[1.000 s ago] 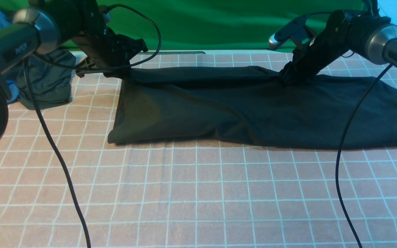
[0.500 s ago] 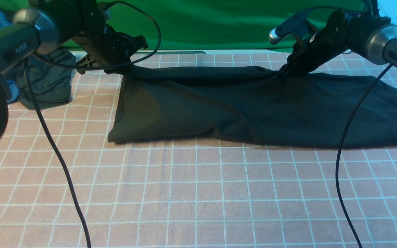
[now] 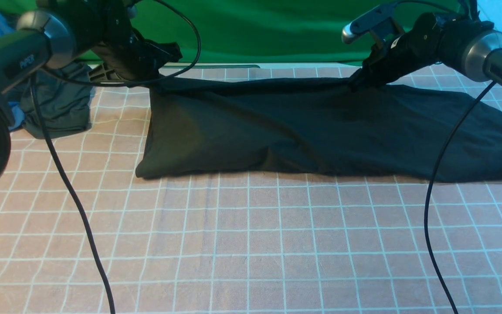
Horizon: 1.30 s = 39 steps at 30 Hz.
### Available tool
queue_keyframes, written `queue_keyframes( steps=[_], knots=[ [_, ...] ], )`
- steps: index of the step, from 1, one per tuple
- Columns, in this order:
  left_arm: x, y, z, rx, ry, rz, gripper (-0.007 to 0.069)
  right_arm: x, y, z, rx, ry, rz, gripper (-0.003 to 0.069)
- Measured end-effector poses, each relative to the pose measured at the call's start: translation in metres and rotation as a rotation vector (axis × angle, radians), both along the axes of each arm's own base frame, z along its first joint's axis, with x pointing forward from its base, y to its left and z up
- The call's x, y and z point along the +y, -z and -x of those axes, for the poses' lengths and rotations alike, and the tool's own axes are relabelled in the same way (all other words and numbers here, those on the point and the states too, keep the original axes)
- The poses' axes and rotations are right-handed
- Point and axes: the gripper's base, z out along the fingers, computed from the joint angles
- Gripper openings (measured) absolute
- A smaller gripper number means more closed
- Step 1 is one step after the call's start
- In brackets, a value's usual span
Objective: Fold a long-sleeved shirt over a pink coffee tablecloth.
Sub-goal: 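Fold the black garment in half by bringing its near edge over to the far edge, then pull the folded dark garment lengthwise by its ends to straighten it flat on the table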
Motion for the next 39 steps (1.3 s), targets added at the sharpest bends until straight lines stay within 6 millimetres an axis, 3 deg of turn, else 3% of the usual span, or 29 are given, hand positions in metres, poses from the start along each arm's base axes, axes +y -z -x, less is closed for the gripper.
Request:
queue_keyframes(
  steps=[15,20,25,28,31,32,35,38,39],
  knots=[
    [-0.002,0.017,-0.012,-0.072,0.045,-0.024,0.0039,0.000,0.002,-0.003,-0.029,0.015,-0.012,0.0052],
    [-0.002,0.016,-0.015,-0.115,0.054,-0.031,0.0148,0.000,0.003,-0.005,-0.050,0.020,-0.014,0.0115],
    [0.000,0.010,-0.015,-0.137,0.067,-0.066,0.0342,-0.001,-0.006,-0.008,-0.110,0.045,-0.040,0.0288],
    [0.003,-0.009,-0.005,-0.080,0.038,-0.065,0.0396,-0.001,-0.029,-0.002,-0.117,0.045,-0.048,0.0349],
    [0.005,-0.033,0.008,-0.028,0.026,-0.076,0.0386,-0.001,-0.061,0.010,-0.081,0.063,-0.083,0.0321],
    [0.007,-0.049,0.019,0.013,0.032,-0.091,0.0349,-0.002,-0.089,0.023,-0.058,0.069,-0.101,0.0256],
    [0.009,-0.067,0.039,0.109,0.053,-0.105,0.0213,-0.005,-0.138,0.051,-0.015,0.062,-0.108,0.0097],
    [0.008,-0.078,0.055,0.205,0.079,-0.094,0.0058,-0.010,-0.167,0.078,0.062,0.061,-0.067,0.0042],
    [0.008,-0.078,0.056,0.209,0.081,-0.093,0.0053,-0.010,-0.166,0.079,0.074,0.063,-0.067,0.0041]
  ],
)
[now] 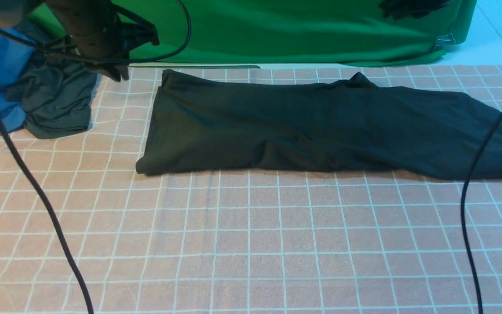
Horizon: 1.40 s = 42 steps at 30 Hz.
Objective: Fold a long-sleeved shirt over a pink coffee tablecloth.
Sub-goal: 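Pull the folded dark garment lengthwise by its ends to straighten it flat on the table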
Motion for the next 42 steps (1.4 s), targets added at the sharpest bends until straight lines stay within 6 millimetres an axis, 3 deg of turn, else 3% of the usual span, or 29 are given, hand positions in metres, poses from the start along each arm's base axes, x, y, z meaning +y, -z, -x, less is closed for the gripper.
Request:
queue_keyframes(
  steps=[1,5,11,14,18,24,27,30,34,39,42],
  knots=[
    [-0.001,0.001,0.007,0.043,0.016,0.014,0.0024,-0.005,-0.008,0.013,0.065,0.012,0.031,0.0040],
    [-0.005,0.022,0.023,0.158,0.052,0.048,0.0014,-0.022,-0.013,0.034,0.189,0.054,0.054,0.0038],
    [-0.005,0.060,0.034,0.224,0.085,0.047,0.0017,-0.056,-0.005,0.058,0.277,0.144,0.031,0.0038],
    [-0.008,0.067,0.033,0.188,0.119,0.065,0.0057,-0.063,0.003,0.065,0.296,0.162,0.028,0.0038],
    [-0.010,0.076,0.027,0.171,0.099,0.096,0.0229,-0.063,0.013,0.070,0.311,0.164,0.015,0.0038],
    [-0.008,0.111,0.021,0.243,0.036,0.078,0.0561,-0.058,0.013,0.068,0.293,0.139,-0.038,0.0038],
    [-0.011,0.121,0.019,0.261,0.034,0.110,0.0645,-0.057,0.013,0.068,0.283,0.132,-0.044,0.0038],
    [-0.014,0.127,0.018,0.274,0.050,0.137,0.0660,-0.057,0.012,0.068,0.279,0.130,-0.045,0.0038],
    [-0.016,0.127,0.019,0.281,0.071,0.153,0.0556,-0.057,0.012,0.068,0.276,0.127,-0.043,0.0038],
    [-0.017,0.128,0.020,0.295,0.085,0.162,0.0190,-0.057,0.012,0.068,0.279,0.126,-0.044,0.0038],
    [-0.015,0.122,0.022,0.315,0.117,0.125,0.0048,-0.062,0.015,0.073,0.336,0.159,-0.007,0.0038]
  ],
)
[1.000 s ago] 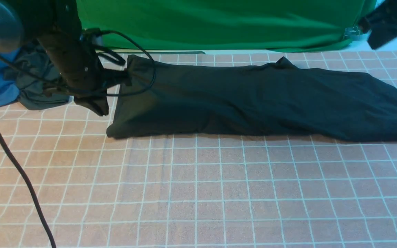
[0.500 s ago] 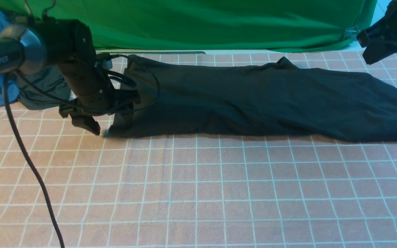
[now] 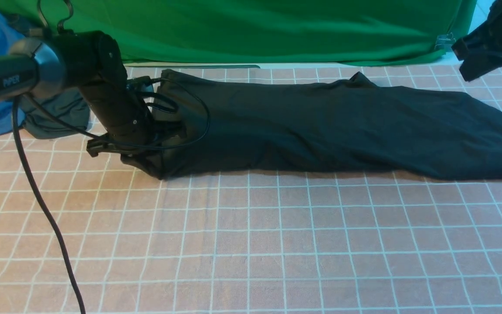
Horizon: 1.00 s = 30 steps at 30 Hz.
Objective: Fold a long-sleeved shirt over a pink coffee tablecloth.
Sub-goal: 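Pull the folded dark garment lengthwise by its ends to straighten it flat on the table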
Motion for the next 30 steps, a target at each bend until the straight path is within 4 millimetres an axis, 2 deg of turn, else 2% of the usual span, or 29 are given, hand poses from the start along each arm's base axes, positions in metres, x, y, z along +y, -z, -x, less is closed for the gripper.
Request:
queue_keyframes(
  steps=[2,4,5,6,8,9,12,14,18,20,25,28,30],
  knots=[
    [0.002,-0.005,0.001,-0.003,0.010,-0.023,0.0047,-0.004,0.002,0.002,0.026,0.026,0.020,0.0038],
    [0.009,-0.028,0.007,-0.031,0.011,-0.086,0.0047,-0.023,0.008,0.009,0.072,0.120,0.063,0.0038],
    [0.010,-0.030,0.008,-0.032,0.009,-0.091,0.0047,-0.023,0.008,0.009,0.075,0.124,0.065,0.0038],
    [0.018,-0.046,0.013,-0.057,-0.006,-0.121,0.0047,-0.037,0.016,0.015,0.111,0.183,0.073,0.0038],
    [0.028,-0.062,0.017,-0.083,-0.035,-0.136,0.0047,-0.054,0.027,0.023,0.158,0.242,0.080,0.0045],
    [0.035,-0.069,0.019,-0.093,-0.054,-0.140,0.0047,-0.065,0.040,0.029,0.208,0.281,0.080,0.0065],
    [0.047,-0.075,0.023,-0.091,-0.084,-0.150,0.0047,-0.084,0.062,0.038,0.273,0.360,0.056,0.0179],
    [0.052,-0.075,0.023,-0.084,-0.093,-0.156,0.0047,-0.093,0.075,0.038,0.273,0.403,0.026,0.0318],
    [0.052,-0.075,0.023,-0.085,-0.096,-0.153,0.0047,-0.091,0.089,0.026,0.219,0.431,-0.054,0.0561],
    [0.052,-0.074,0.022,-0.087,-0.100,-0.148,0.0047,-0.085,0.098,0.016,0.191,0.435,-0.101,0.0623],
    [0.051,-0.070,0.020,-0.084,-0.102,-0.143,0.0047,-0.080,0.131,0.002,0.225,0.436,-0.125,0.0616],
    [0.051,-0.069,0.020,-0.081,-0.101,-0.142,0.0047,-0.079,0.153,-0.002,0.276,0.443,-0.149,0.0580],
    [0.051,-0.069,0.020,-0.081,-0.102,-0.141,0.0047,-0.077,0.158,-0.003,0.288,0.428,-0.156,0.0539]
  ],
)
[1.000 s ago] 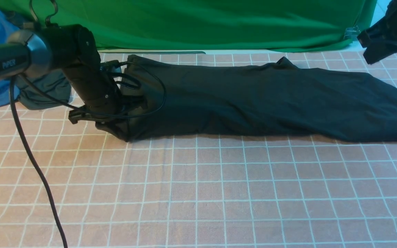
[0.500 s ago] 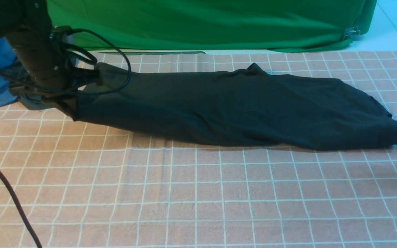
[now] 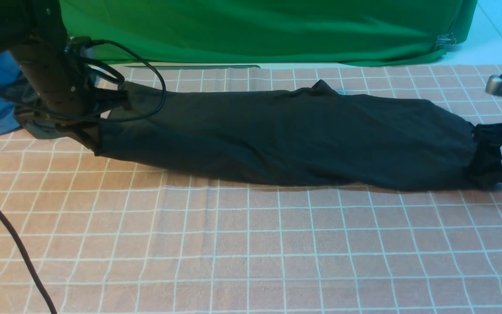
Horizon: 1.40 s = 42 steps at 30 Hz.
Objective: Fold a long-sleeved shirt over a pink coffee tablecloth.
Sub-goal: 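Pull the folded dark garment lengthwise by its ends to straighten it flat on the table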
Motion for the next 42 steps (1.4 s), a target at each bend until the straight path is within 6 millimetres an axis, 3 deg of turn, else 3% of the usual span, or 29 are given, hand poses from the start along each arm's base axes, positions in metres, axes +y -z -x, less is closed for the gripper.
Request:
queue_keyframes(
  steps=[2,5,9,15,22,27,31,36,37,39,42],
  knots=[
    [0.000,0.000,0.000,0.001,0.000,-0.001,0.0047,0.002,0.003,0.000,0.012,-0.043,-0.003,0.0418],
    [0.002,-0.001,0.001,0.008,-0.002,-0.024,0.0047,0.003,0.004,0.002,0.027,-0.092,0.000,0.0136],
    [0.008,-0.009,0.005,0.000,-0.033,-0.035,0.0047,-0.006,0.001,0.007,0.055,-0.091,0.022,0.0069],
    [0.018,-0.017,0.025,0.044,-0.083,-0.006,0.0047,-0.019,-0.015,0.026,0.184,-0.076,0.090,0.0069],
    [0.019,0.001,0.070,0.117,-0.139,0.020,0.0047,-0.017,-0.021,0.045,0.262,-0.048,0.093,0.0069],
    [0.018,0.016,0.110,0.187,-0.151,0.027,0.0047,-0.014,-0.013,0.073,0.349,-0.061,0.112,0.0069],
    [0.017,0.031,0.128,0.257,-0.159,0.034,0.0047,-0.014,-0.009,0.086,0.397,-0.053,0.129,0.0073],
    [0.017,0.041,0.136,0.293,-0.179,0.034,0.0062,-0.016,-0.008,0.088,0.405,-0.031,0.161,0.0196],
    [0.019,0.041,0.136,0.291,-0.192,0.017,0.0092,-0.019,-0.009,0.088,0.410,-0.034,0.185,0.0290],
    [0.023,0.041,0.136,0.291,-0.198,-0.018,0.0158,-0.022,-0.012,0.086,0.402,-0.023,0.217,0.0394],
    [0.026,0.041,0.138,0.305,-0.194,-0.045,0.0283,-0.025,-0.024,0.076,0.353,0.008,0.255,0.0459]
  ],
)
